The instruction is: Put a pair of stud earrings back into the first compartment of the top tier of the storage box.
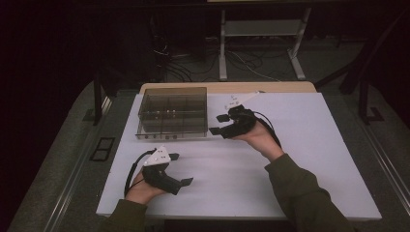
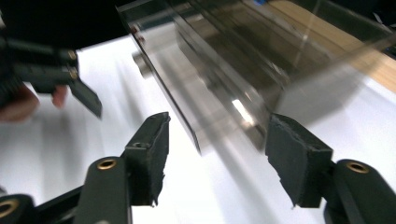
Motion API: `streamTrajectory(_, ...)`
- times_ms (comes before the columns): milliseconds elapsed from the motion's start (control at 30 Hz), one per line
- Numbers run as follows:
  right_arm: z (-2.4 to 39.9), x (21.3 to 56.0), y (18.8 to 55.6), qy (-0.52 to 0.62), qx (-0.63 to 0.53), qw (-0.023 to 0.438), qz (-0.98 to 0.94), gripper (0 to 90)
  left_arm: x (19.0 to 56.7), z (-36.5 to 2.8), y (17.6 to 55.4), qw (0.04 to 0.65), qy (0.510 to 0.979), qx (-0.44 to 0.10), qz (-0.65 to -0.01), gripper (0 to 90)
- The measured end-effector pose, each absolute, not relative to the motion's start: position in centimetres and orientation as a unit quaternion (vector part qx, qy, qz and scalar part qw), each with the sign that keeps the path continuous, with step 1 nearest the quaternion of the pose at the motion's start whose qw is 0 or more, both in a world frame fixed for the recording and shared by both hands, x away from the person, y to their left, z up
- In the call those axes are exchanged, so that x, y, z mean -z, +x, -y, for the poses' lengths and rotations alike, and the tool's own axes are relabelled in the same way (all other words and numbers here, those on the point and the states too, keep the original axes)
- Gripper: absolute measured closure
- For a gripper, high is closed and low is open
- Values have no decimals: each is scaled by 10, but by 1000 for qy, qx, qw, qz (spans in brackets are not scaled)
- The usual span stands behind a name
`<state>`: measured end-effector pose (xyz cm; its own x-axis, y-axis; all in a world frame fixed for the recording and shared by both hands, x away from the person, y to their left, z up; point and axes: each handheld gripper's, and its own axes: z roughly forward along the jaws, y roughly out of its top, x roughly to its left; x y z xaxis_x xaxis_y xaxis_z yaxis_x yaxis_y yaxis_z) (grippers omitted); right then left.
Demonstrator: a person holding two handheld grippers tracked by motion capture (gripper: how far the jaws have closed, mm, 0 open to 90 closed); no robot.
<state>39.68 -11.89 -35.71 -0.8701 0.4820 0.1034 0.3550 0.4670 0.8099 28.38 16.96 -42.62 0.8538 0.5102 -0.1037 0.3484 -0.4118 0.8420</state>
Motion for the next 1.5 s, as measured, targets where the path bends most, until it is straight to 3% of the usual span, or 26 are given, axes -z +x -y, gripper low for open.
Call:
streamTrajectory(633,218,404,343,327,-437,115,-830,200,428,-169,285,472,840,-82,-255,0)
streamTrajectory(1500,299,434,270,361,-458,145,-799,182,428,-169,284,467,842,-87,-255,0)
